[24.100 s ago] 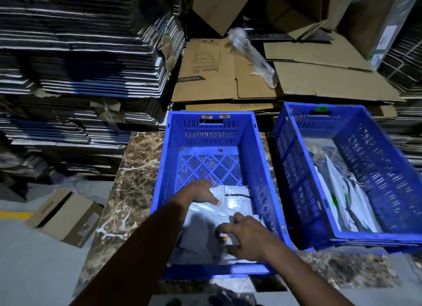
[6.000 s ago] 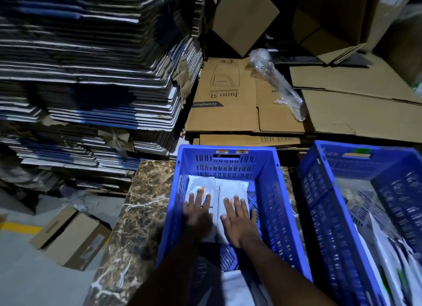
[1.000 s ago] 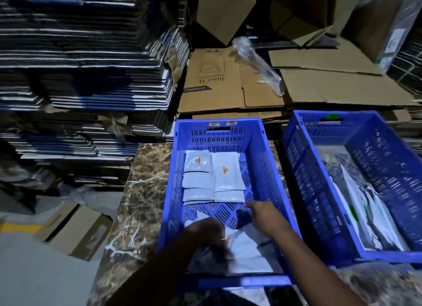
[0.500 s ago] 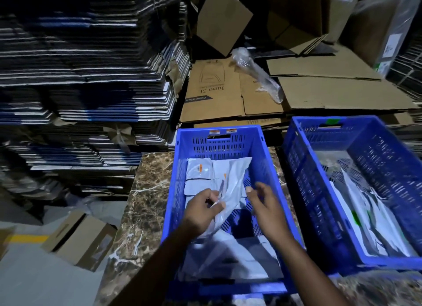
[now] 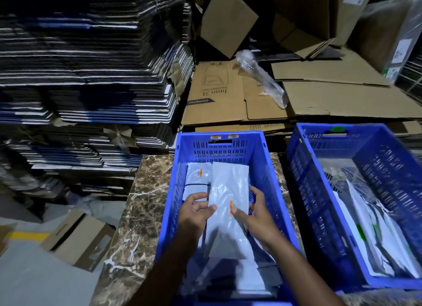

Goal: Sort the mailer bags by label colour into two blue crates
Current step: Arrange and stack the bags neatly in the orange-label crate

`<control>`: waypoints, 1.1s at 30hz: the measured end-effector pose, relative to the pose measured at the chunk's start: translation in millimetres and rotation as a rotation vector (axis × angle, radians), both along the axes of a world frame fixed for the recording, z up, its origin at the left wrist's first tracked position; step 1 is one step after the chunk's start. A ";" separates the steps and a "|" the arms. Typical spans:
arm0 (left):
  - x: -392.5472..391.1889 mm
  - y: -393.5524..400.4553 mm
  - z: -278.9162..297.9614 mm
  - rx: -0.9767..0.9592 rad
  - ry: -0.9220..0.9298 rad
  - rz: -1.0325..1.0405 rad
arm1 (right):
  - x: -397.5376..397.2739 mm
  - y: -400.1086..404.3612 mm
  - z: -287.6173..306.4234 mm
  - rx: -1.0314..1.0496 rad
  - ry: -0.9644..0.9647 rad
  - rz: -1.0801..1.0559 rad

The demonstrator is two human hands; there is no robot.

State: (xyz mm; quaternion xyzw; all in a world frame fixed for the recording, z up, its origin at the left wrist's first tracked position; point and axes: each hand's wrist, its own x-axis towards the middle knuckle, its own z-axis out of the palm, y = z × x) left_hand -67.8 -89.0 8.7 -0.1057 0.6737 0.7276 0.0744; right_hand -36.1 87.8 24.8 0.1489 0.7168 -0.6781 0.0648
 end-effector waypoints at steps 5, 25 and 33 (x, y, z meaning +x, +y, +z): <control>-33.9 4.7 -27.0 -0.194 -0.158 0.051 | -33.9 6.9 0.6 0.490 0.062 -0.196; -149.9 -4.6 -85.2 -1.273 0.255 -0.402 | -173.6 -17.3 -113.0 1.225 0.131 0.545; -141.9 -5.5 -120.0 -1.213 0.261 -0.395 | -177.6 -22.6 -142.2 1.196 0.133 0.467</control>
